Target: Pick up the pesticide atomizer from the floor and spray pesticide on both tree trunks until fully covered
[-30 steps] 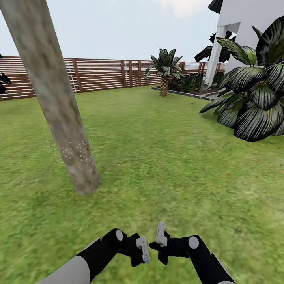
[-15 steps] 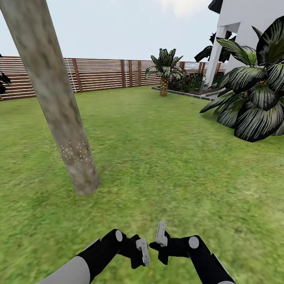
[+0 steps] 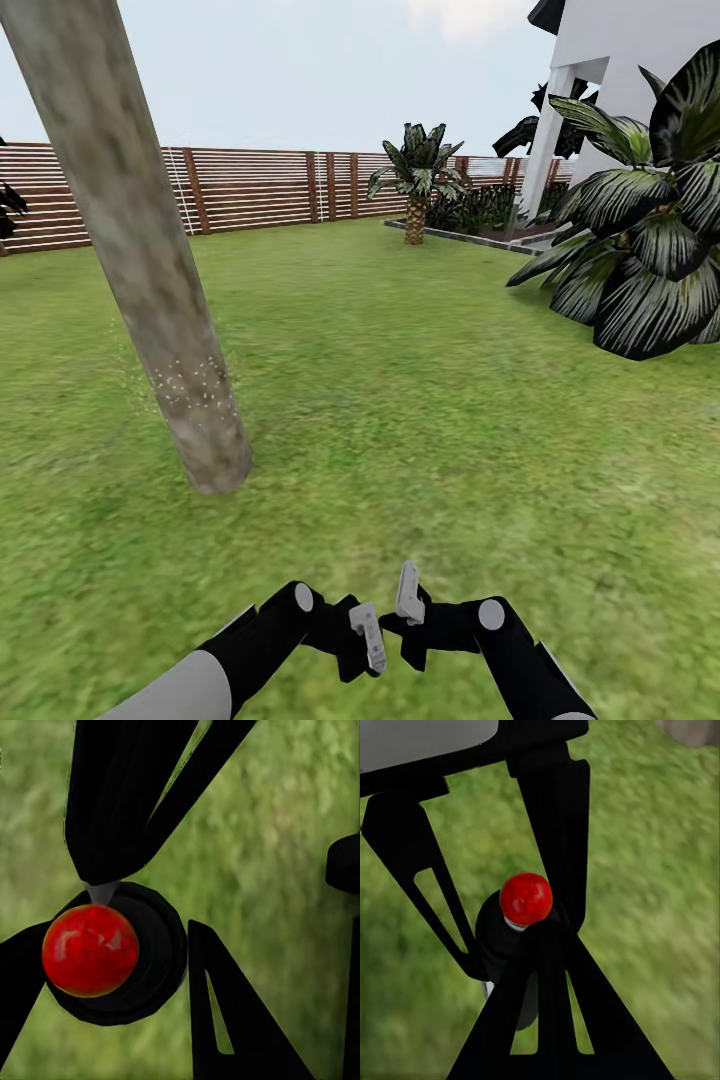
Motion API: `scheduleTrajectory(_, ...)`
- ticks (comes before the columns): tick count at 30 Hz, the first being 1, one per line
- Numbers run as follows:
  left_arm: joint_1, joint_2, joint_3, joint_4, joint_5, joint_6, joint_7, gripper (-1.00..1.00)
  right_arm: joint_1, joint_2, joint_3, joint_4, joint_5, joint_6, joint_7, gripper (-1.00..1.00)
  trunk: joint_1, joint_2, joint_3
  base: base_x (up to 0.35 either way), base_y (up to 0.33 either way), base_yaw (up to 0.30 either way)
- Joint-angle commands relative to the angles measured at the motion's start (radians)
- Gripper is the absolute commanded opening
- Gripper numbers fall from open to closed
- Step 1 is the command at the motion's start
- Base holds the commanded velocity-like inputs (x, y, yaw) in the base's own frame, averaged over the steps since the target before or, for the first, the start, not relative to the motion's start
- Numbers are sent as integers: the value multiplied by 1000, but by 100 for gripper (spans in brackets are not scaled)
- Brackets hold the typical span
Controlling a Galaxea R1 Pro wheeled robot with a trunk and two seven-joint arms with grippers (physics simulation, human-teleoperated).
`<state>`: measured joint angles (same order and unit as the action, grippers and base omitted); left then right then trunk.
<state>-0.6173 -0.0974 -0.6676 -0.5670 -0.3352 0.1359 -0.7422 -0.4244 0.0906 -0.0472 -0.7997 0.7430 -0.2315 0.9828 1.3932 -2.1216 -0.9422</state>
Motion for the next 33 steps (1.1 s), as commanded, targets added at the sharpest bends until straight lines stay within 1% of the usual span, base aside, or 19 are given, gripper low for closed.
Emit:
scheduleTrajectory(1, 0, 0, 0, -2, -1, 7, -4, -100, 0, 1, -5, -1, 9, -6, 4, -100, 0, 0, -1, 0, 0, 0)
scheduleTrajectory(6, -1, 2, 2, -1, 0, 5, -4, -100, 0, 1, -5, 0, 9, -6, 4, -100, 0, 0, -1, 0, 0, 0)
scheduleTrajectory(9, 0, 18, 3, 8, -5, 5, -3, -100, 0, 1, -5, 0, 9, -6, 4, -100, 0, 0, -1, 0, 0, 0)
scheduleTrajectory(12, 1, 66, 1, 59, -14, 5, -2, -100, 0, 1, -5, 1, 10, -6, 4, -100, 0, 0, -1, 0, 0, 0)
scheduleTrajectory(16, 1, 169, -4, 77, -16, 5, -2, -100, 0, -1, -6, 2, 10, -6, 5, -100, 0, 0, -1, 0, 0, 0)
scheduleTrajectory(17, 1, 193, -4, 80, -16, 6, -2, -100, 0, -3, -7, 3, 10, -6, 5, 100, 0, 0, -1, 0, 0, 0)
scheduleTrajectory(20, 1, 267, -3, 82, -18, 7, 3, -100, 0, -7, -12, 9, 10, -8, 1, 100, 0, 0, -1, 0, 0, 0)
scheduleTrajectory(21, 1, 280, 1, 83, -18, 7, 6, -100, 0, -9, -13, 12, 10, -8, -6, 100, 0, 0, -1, 0, 0, 0)
scheduleTrajectory(22, 0, 298, 8, 87, -13, 8, 19, -100, 0, -16, -13, 29, 10, -8, -46, 100, 0, 0, -1, 0, 0, 0)
scheduleTrajectory(24, 1, 314, 45, 105, 14, 8, 72, -100, 1, -47, -14, 107, 6, -10, -194, 100, 0, 0, -1, 0, 0, 0)
scheduleTrajectory(25, 1, 315, 71, 119, 38, 8, 108, -100, 1, -60, -15, 157, 1, -10, -284, 100, 0, 0, -1, 0, 0, 0)
scheduleTrajectory(26, 5, 315, 115, 152, 89, 7, 169, -100, 1, -73, -26, 243, -18, -11, -438, 100, 0, 0, -1, 0, 0, 0)
scheduleTrajectory(27, 17, 313, 158, 186, 151, -7, 231, -100, 2, -79, -51, 329, -48, -15, -584, 100, 0, 0, -1, 0, 0, 0)
scheduleTrajectory(28, 27, 313, 186, 207, 199, -37, 273, -100, 2, -82, -71, 386, -73, -22, -674, 100, 0, 0, -1, 0, 0, 0)
scheduleTrajectory(29, 51, 314, 228, 241, 282, -121, 343, -100, 2, -84, -98, 475, -117, -39, -797, 100, 0, 0, -1, 0, 0, 0)
scheduleTrajectory(30, 80, 314, 261, 275, 360, -213, 405, -100, 2, -85, -113, 544, -153, -63, -896, 100, 0, 0, -1, 0, 0, 0)
scheduleTrajectory(31, 100, 314, 276, 298, 410, -271, 446, -100, 3, -86, -119, 581, -173, -85, -954, 100, 0, 0, -1, 0, 0, 0)
scheduleTrajectory(32, 134, 313, 291, 331, 485, -349, 515, -100, 4, -90, -124, 624, -199, -133, -1039, 100, 0, 0, -1, 0, 0, 0)
scheduleTrajectory(33, 154, 313, 296, 347, 527, -388, 556, -100, 5, -97, -126, 642, -213, -169, -1086, 100, 0, 0, -1, 0, 0, 0)
